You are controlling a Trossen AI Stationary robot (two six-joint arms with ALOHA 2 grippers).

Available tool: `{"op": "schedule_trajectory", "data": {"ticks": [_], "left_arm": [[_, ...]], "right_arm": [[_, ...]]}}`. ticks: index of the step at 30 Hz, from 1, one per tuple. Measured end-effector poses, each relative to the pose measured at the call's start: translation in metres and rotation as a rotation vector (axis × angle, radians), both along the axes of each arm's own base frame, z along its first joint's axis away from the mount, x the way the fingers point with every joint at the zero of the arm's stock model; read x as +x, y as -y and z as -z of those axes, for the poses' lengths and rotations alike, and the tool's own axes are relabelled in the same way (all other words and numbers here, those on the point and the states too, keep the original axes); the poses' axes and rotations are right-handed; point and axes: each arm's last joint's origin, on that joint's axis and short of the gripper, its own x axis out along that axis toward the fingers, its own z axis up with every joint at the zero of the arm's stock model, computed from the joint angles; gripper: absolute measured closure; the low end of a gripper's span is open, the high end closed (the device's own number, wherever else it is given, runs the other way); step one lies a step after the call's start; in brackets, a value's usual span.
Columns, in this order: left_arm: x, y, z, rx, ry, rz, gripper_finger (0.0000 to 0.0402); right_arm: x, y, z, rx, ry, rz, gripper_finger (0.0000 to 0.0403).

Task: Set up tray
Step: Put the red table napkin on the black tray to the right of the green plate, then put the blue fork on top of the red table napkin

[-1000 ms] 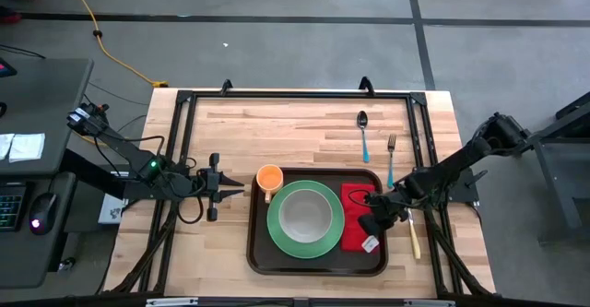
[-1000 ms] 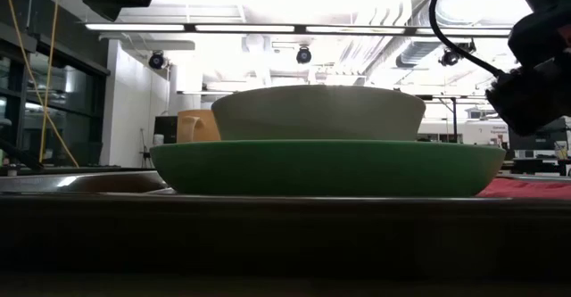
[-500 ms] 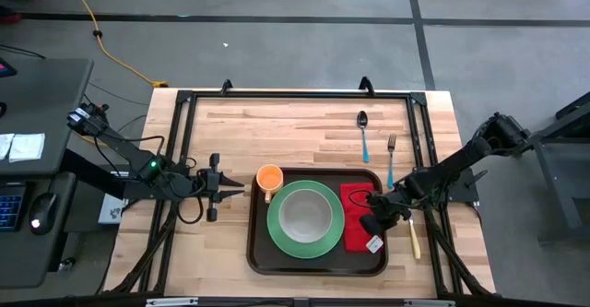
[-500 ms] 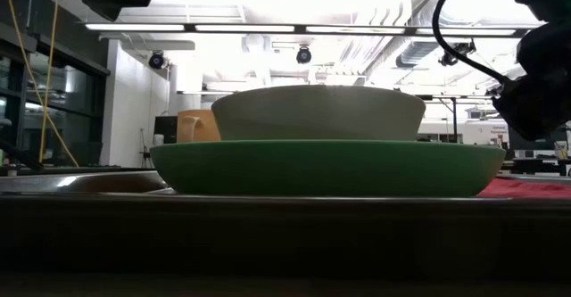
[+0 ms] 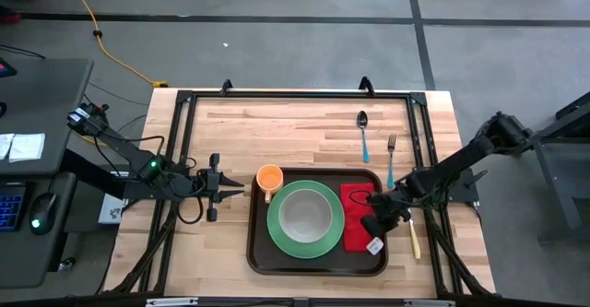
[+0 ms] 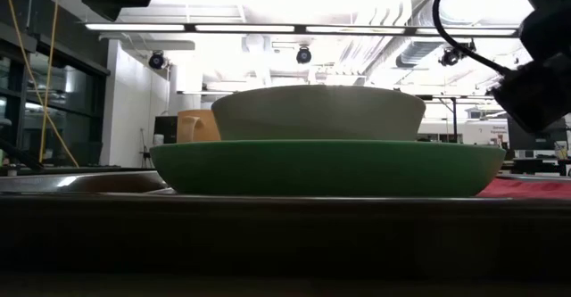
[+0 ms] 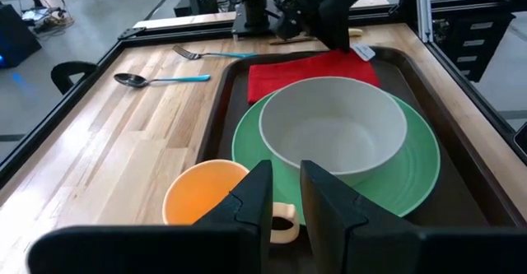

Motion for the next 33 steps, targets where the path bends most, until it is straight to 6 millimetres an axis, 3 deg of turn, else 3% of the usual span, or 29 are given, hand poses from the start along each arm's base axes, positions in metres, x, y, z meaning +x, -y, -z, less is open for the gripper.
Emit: {"op": "schedule_trajectory", "data": {"ticks": [23,33], "left_arm": [[0.000,0.000,0.000,0.000,0.000,0.000,0.0305],[0.000,0.000,0.000,0.000,0.000,-0.001,0.0305]], "right_arm": [[-0.009,0.014,-0.023,0.084,0.035,0.011,0.0322],[-0.019,0.027,-0.045,0.121,0.131,0.063,0.0346]]}}
